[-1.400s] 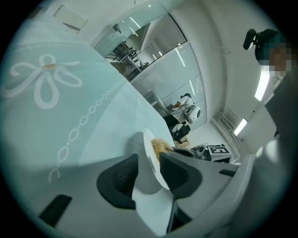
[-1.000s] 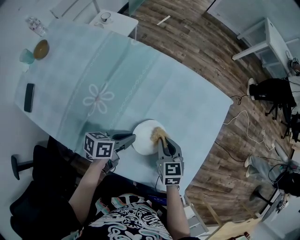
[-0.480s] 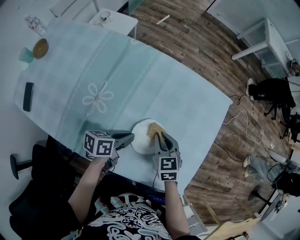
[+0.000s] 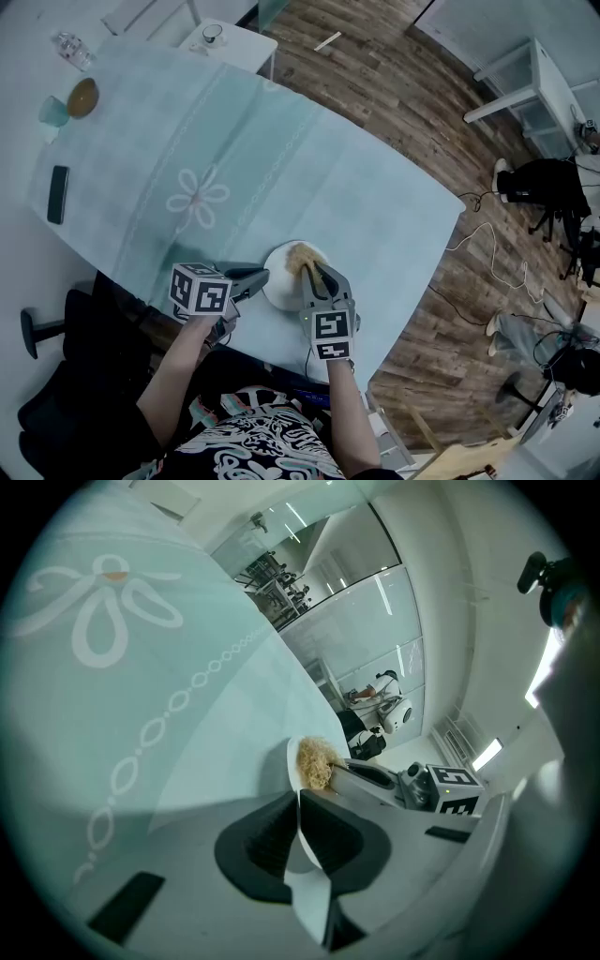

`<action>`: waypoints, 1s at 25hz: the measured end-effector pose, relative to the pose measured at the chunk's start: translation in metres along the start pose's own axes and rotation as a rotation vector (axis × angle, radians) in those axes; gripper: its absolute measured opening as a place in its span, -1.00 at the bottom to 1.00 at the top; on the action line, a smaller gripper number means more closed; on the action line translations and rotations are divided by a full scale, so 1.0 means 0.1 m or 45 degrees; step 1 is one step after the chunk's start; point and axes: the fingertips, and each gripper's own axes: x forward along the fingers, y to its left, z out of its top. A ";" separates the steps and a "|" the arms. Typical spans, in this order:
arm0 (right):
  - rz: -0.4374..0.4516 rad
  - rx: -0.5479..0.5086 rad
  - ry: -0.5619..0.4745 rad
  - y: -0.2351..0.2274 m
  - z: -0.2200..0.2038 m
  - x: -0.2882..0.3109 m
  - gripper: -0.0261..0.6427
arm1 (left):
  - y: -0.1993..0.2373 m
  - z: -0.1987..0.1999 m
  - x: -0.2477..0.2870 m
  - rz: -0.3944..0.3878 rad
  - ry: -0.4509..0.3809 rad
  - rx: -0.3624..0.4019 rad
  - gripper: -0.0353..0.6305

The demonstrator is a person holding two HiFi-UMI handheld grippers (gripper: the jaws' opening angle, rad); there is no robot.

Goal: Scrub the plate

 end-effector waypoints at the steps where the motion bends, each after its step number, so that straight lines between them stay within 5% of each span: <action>1: 0.011 -0.002 -0.002 0.02 0.01 0.00 -0.73 | 0.00 0.00 0.00 -0.002 -0.003 -0.003 -0.86; 13: 0.183 -0.075 -0.003 0.44 0.03 0.00 -0.73 | 0.02 0.01 -0.02 0.035 -0.011 0.022 -0.87; 25: 0.274 -0.160 0.057 0.63 -0.13 -0.11 -0.73 | 0.11 0.05 -0.04 0.060 -0.053 -0.050 -0.87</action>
